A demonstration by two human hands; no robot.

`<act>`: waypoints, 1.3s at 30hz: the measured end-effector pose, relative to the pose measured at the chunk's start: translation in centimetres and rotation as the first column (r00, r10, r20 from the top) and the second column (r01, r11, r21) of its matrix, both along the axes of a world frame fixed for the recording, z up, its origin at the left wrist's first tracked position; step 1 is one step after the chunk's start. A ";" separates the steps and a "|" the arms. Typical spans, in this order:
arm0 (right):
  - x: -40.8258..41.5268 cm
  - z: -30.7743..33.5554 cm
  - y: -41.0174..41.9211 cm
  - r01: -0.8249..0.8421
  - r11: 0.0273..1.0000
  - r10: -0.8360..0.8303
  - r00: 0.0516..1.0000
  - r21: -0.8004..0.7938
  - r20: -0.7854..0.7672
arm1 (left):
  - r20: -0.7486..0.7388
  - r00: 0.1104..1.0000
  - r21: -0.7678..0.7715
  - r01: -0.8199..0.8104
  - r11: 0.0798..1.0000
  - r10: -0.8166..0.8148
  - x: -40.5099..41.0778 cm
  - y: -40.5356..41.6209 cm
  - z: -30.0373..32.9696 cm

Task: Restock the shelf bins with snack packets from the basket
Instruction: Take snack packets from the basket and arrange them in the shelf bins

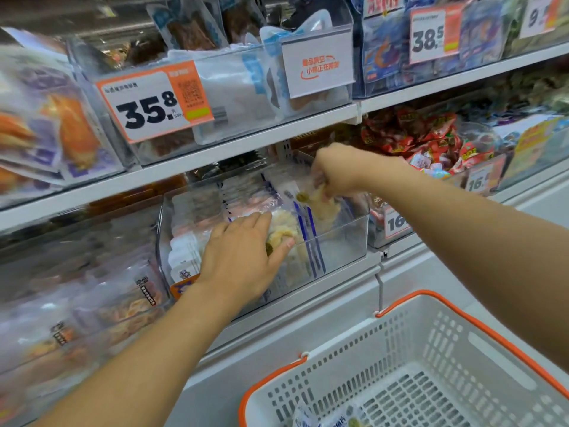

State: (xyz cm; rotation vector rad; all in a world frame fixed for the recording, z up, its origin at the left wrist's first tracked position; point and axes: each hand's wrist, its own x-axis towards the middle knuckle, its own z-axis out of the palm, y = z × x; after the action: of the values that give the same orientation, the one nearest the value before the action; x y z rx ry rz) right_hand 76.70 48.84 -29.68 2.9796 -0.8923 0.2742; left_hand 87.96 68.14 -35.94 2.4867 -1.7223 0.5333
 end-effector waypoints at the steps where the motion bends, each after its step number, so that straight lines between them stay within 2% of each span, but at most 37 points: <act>1: 0.1 -0.8 0.0 0.015 0.998 -0.018 0.999 -0.063 -0.038 | 0.001 1.000 -0.002 0.001 1.000 -0.001 0.1 0.0 0.0; 4: 0.4 -2.3 0.1 0.021 0.945 -0.047 0.996 -0.327 -0.072 | 0.004 1.000 -0.005 0.002 1.000 -0.002 0.2 0.0 -0.1; 7: 0.7 -2.9 0.2 -0.023 0.903 -0.005 0.998 -0.429 -0.064 | 0.000 1.000 -0.012 0.012 1.000 -0.012 0.1 0.1 0.0; 13: 0.2 -5.0 -0.9 -0.067 0.897 0.090 0.996 -0.437 0.030 | -0.011 1.000 -0.019 0.015 1.000 -0.016 -0.2 0.1 0.1; 20: 0.4 -4.7 -0.6 -0.009 0.930 0.026 0.999 -0.368 0.039 | -0.019 1.000 -0.045 0.019 0.999 -0.020 -0.3 -0.5 0.3; 23: -0.4 -4.3 0.2 -0.021 0.923 0.036 0.999 -0.384 0.032 | -0.025 0.993 -0.206 0.109 0.972 -0.117 -1.3 -0.7 0.6; 25: -1.4 -3.8 1.2 -0.040 0.898 0.066 0.997 -0.438 0.045 | -0.001 0.966 -0.354 0.240 0.904 -0.257 -2.1 -0.6 0.6; 28: -3.9 -3.5 3.1 -0.085 0.854 0.246 0.935 -0.513 0.254 | 0.056 0.872 -0.426 0.462 0.778 -0.487 -3.2 -0.7 -0.2; 30: -6.0 -5.1 4.3 -0.108 0.831 0.382 0.824 -0.546 0.418 | 0.003 0.789 -0.318 0.584 0.747 -0.615 -4.0 -1.0 -1.4; 31: -6.9 -6.7 4.9 -0.126 0.848 0.393 0.800 -0.515 0.453 | -0.041 0.749 -0.204 0.641 0.740 -0.661 -4.4 -1.2 -2.2; 32: -7.7 -9.2 5.5 -0.161 0.897 0.346 0.834 -0.411 0.430 | -0.116 0.727 -0.035 0.678 0.734 -0.677 -4.6 -1.2 -3.2; 33: -8.4 -12.1 6.2 -0.183 0.953 0.256 0.911 -0.241 0.322 | -0.214 0.731 0.171 0.681 0.712 -0.648 -4.9 -1.1 -4.3; 34: -9.1 -15.7 6.5 -0.168 0.986 0.169 0.978 -0.018 0.121 | -0.300 0.755 0.371 0.655 0.658 -0.583 -5.0 -1.0 -5.6; 35: -9.7 -19.6 6.8 -0.101 0.975 0.123 0.987 0.199 -0.103 | -0.350 0.796 0.544 0.602 0.584 -0.494 -5.1 -0.8 -6.9; 37: -10.9 -27.1 7.8 0.137 0.842 0.075 0.928 0.521 -0.366 | -0.354 0.876 0.778 0.470 0.417 -0.327 -5.5 -0.1 -9.3; 39: -12.3 -32.8 9.1 0.364 0.676 -0.004 0.871 0.641 -0.491 | -0.313 0.917 0.873 0.381 0.305 -0.248 -6.1 0.2 -11.0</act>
State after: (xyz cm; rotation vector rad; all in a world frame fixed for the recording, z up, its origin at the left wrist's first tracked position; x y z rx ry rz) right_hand 64.37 57.99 -62.52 3.2646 -1.4926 -0.9920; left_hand 81.81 68.38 -46.95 2.3666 -2.9094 -0.9390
